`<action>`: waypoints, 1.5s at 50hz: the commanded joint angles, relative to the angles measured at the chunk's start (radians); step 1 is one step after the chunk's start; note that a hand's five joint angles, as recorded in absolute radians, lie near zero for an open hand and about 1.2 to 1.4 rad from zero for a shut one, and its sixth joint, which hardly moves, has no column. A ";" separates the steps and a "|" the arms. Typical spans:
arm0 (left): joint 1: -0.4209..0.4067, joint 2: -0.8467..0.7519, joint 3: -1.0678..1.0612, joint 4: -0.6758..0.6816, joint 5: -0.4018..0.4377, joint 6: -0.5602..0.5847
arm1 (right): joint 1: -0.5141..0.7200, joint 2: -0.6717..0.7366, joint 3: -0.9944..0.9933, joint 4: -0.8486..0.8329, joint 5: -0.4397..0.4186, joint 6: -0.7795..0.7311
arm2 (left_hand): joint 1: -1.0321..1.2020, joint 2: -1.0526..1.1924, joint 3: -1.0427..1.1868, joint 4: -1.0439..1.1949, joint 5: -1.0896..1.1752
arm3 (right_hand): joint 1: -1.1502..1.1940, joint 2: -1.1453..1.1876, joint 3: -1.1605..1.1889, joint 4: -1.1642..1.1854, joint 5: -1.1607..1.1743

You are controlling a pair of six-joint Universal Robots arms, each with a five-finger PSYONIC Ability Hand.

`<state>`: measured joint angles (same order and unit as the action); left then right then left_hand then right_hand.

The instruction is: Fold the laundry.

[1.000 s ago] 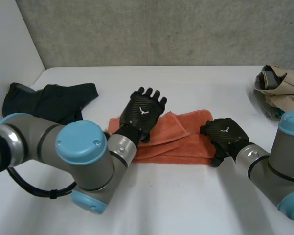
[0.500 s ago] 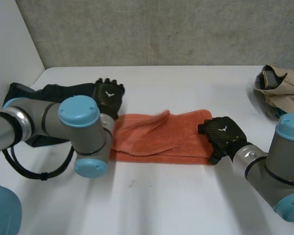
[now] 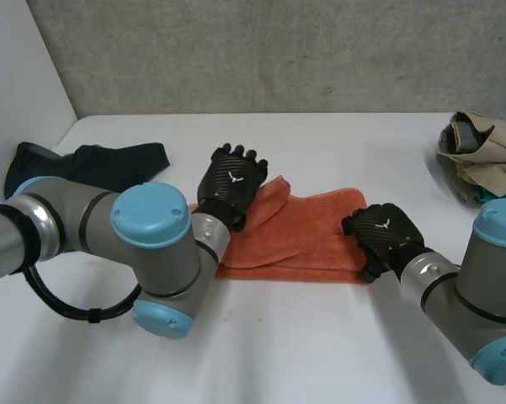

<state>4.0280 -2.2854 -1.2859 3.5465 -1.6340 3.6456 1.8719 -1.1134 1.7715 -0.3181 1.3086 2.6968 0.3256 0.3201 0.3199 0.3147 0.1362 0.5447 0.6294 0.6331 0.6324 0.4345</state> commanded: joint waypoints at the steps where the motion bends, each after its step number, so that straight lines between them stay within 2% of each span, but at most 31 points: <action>1: 0.009 -0.130 0.144 0.000 0.043 -0.010 | 0.003 0.000 0.005 0.001 0.000 -0.003 | 0.020 0.026 0.026 0.031 0.035 | 0.204 0.119 0.115 0.116 0.139; 4: 0.016 -0.173 0.207 0.000 0.023 -0.007 | 0.003 0.000 0.005 -0.001 0.001 -0.002 | 0.029 0.034 0.034 0.040 0.044 | 0.224 0.140 0.136 0.137 0.160; 8: 0.065 -0.252 0.332 0.000 -0.117 0.024 | 0.001 0.000 0.005 -0.010 0.001 -0.003 | 0.070 0.075 0.076 0.081 0.085 | 0.280 0.195 0.192 0.192 0.216; 12: 0.132 -0.256 0.326 -0.005 -0.220 0.120 | 0.001 0.000 0.005 -0.024 0.003 -0.003 | 0.055 0.061 0.061 0.066 0.070 | 0.324 0.239 0.236 0.236 0.260; 17: 0.122 -0.191 0.194 0.002 -0.191 0.188 | 0.004 -0.002 0.008 -0.033 0.005 -0.006 | 0.017 0.023 0.023 0.028 0.032 | 0.374 0.289 0.286 0.286 0.310; 25: 0.057 -0.039 0.034 0.002 -0.158 0.142 | 0.003 -0.002 0.011 -0.039 0.005 -0.037 | -0.024 -0.018 -0.018 -0.013 -0.009 | 0.468 0.383 0.379 0.380 0.403; 29: 0.045 0.012 -0.004 -0.003 -0.162 0.113 | 0.001 0.001 0.011 -0.038 0.006 -0.075 | -0.027 -0.021 -0.021 -0.016 -0.012 | 0.734 0.650 0.646 0.647 0.670; 30: 0.045 0.030 -0.016 -0.003 -0.162 0.108 | -0.002 0.001 0.013 -0.033 0.006 -0.100 | -0.030 -0.024 -0.024 -0.019 -0.015 | 0.850 0.766 0.762 0.763 0.786; 35: 0.049 0.090 -0.067 -0.005 -0.162 0.106 | -0.014 -0.016 0.039 -0.013 0.020 -0.182 | -0.047 -0.042 -0.042 -0.037 -0.033 | 0.852 0.767 0.763 0.764 0.787; 39: 0.059 0.156 -0.128 -0.006 -0.162 0.105 | -0.020 -0.088 0.083 0.013 0.057 -0.279 | -0.068 -0.062 -0.062 -0.057 -0.053 | 0.852 0.767 0.763 0.764 0.787; 42: 0.078 0.216 -0.187 -0.006 -0.158 0.102 | -0.074 -0.137 0.105 0.043 0.080 -0.371 | -0.077 -0.071 -0.071 -0.066 -0.062 | 0.852 0.767 0.763 0.764 0.787; 47: 0.106 0.300 -0.266 -0.005 -0.155 0.071 | -0.142 -0.169 0.097 0.063 0.067 -0.495 | -0.086 -0.080 -0.080 -0.075 -0.071 | 0.852 0.767 0.763 0.764 0.787; 50: 0.109 0.337 -0.300 -0.005 -0.153 0.042 | -0.109 -0.189 0.065 0.051 0.060 -0.572 | -0.086 -0.080 -0.080 -0.075 -0.071 | 0.852 0.767 0.763 0.764 0.787; 55: 0.117 0.374 -0.329 -0.005 -0.153 0.005 | 0.074 -0.184 -0.029 0.034 -0.043 -0.657 | -0.086 -0.080 -0.080 -0.075 -0.071 | 0.852 0.767 0.763 0.764 0.787; 56: 0.118 0.379 -0.334 -0.005 -0.153 0.001 | 0.128 -0.180 -0.052 0.033 -0.104 -0.667 | -0.086 -0.080 -0.080 -0.075 -0.071 | 0.852 0.767 0.763 0.764 0.787; 59: 0.123 0.391 -0.345 -0.005 -0.153 -0.009 | 0.202 -0.135 -0.078 0.030 -0.207 -0.677 | -0.086 -0.080 -0.080 -0.075 -0.071 | 0.852 0.767 0.763 0.764 0.787; 60: 0.123 0.392 -0.346 -0.005 -0.153 -0.007 | 0.242 -0.087 -0.093 0.030 -0.272 -0.683 | -0.086 -0.080 -0.080 -0.075 -0.071 | 0.852 0.767 0.763 0.764 0.787; 62: 0.125 0.393 -0.348 -0.003 -0.155 -0.009 | 0.282 -0.040 -0.115 0.028 -0.319 -0.686 | -0.086 -0.080 -0.080 -0.075 -0.071 | 0.852 0.767 0.763 0.764 0.787; 64: 0.125 0.393 -0.346 -0.003 -0.156 -0.009 | 0.337 0.024 -0.148 0.028 -0.353 -0.684 | -0.091 -0.086 -0.086 -0.081 -0.077 | 0.852 0.767 0.763 0.764 0.787; 67: 0.126 0.393 -0.343 0.002 -0.155 -0.010 | 0.381 0.070 -0.181 0.027 -0.330 -0.681 | -0.097 -0.092 -0.092 -0.087 -0.083 | 0.852 0.767 0.763 0.764 0.787; 71: 0.126 0.391 -0.329 0.003 -0.153 -0.013 | 0.406 0.084 -0.205 0.027 -0.197 -0.631 | -0.118 -0.112 -0.112 -0.107 -0.103 | -0.152 -0.237 -0.240 -0.240 -0.216; 72: 0.126 0.391 -0.325 0.005 -0.153 -0.019 | 0.405 0.083 -0.213 0.025 -0.133 -0.574 | -0.124 -0.118 -0.118 -0.113 -0.109 | -0.370 -0.455 -0.459 -0.458 -0.434; 75: 0.118 0.389 -0.306 0.005 -0.153 -0.032 | 0.394 0.063 -0.213 0.013 -0.081 -0.416 | -0.121 -0.115 -0.115 -0.110 -0.106 | -0.370 -0.455 -0.459 -0.458 -0.434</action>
<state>4.1532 -1.8925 -1.6200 3.5483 -1.7884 3.6307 2.2713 -1.0362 1.5731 -0.2930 1.0696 2.0733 0.2367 0.2289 0.2338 0.2229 0.0526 0.2639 0.3436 0.3598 0.3603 0.1972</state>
